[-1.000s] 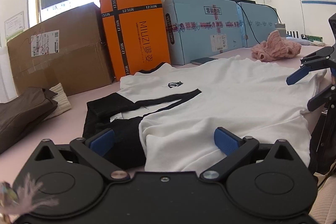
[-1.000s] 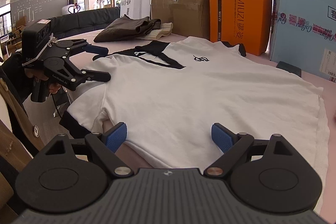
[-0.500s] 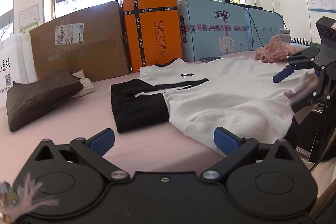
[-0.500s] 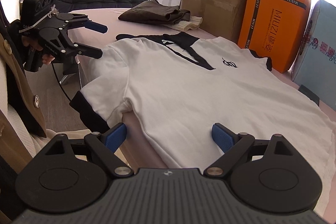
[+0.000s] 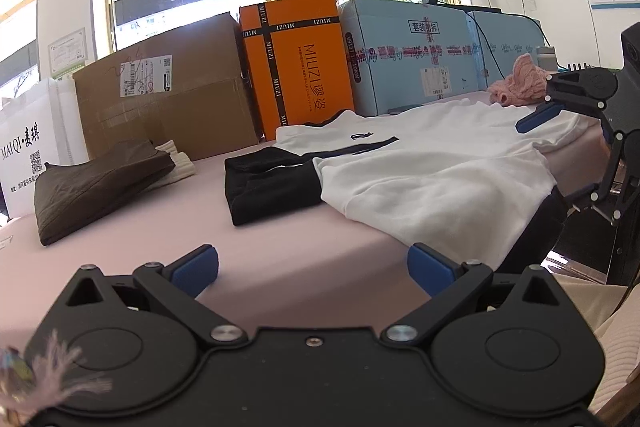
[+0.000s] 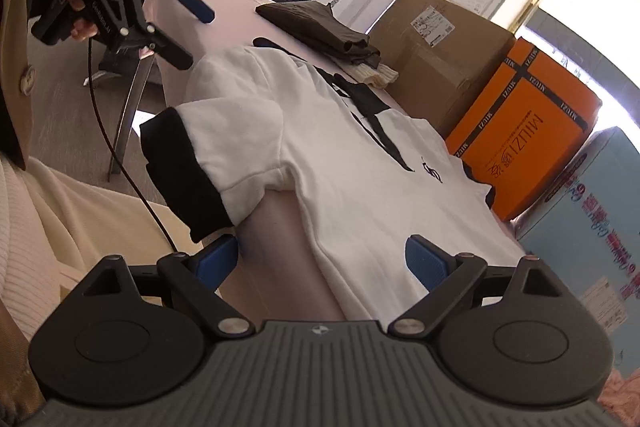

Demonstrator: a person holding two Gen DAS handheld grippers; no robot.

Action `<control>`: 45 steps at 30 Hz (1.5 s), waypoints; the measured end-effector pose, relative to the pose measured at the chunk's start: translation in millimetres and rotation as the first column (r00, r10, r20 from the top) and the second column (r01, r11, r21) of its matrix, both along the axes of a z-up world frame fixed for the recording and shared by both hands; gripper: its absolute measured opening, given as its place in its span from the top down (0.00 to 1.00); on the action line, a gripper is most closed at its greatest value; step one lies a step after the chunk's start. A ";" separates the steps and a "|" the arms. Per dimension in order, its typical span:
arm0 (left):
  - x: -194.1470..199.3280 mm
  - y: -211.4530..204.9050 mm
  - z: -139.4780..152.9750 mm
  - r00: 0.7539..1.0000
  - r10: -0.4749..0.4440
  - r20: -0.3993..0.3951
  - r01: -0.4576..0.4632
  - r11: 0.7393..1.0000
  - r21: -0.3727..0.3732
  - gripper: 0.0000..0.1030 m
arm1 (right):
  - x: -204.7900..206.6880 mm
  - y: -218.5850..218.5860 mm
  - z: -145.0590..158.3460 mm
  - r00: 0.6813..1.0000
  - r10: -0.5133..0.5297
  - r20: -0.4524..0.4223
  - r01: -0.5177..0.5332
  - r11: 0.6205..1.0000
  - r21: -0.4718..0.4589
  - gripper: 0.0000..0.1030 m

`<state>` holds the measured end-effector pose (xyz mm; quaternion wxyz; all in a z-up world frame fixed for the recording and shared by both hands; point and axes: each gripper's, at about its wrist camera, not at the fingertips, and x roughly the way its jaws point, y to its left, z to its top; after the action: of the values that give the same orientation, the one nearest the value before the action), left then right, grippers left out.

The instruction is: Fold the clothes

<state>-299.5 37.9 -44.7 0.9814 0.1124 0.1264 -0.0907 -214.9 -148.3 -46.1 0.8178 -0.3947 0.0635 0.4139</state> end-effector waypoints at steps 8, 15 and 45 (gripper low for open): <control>-6.9 -3.4 0.4 0.997 0.036 0.070 -0.035 0.999 -0.012 0.00 | -13.6 26.6 -19.9 0.976 0.140 0.165 -0.150 0.988 0.045 0.27; -28.6 -24.8 13.8 0.992 -0.108 0.072 0.107 0.994 0.012 0.00 | -20.5 31.4 -4.7 0.958 0.192 0.214 -0.230 0.958 0.172 0.49; 72.3 -53.4 60.1 0.951 -0.248 0.185 0.278 0.947 -0.162 0.88 | 46.2 -45.8 59.1 0.941 -0.042 -0.337 0.201 0.869 0.452 0.24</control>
<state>-227.1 -15.4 15.4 0.9736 0.0431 0.0211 -0.2230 -168.8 -194.1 13.0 0.8938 -0.1032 0.1139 0.4214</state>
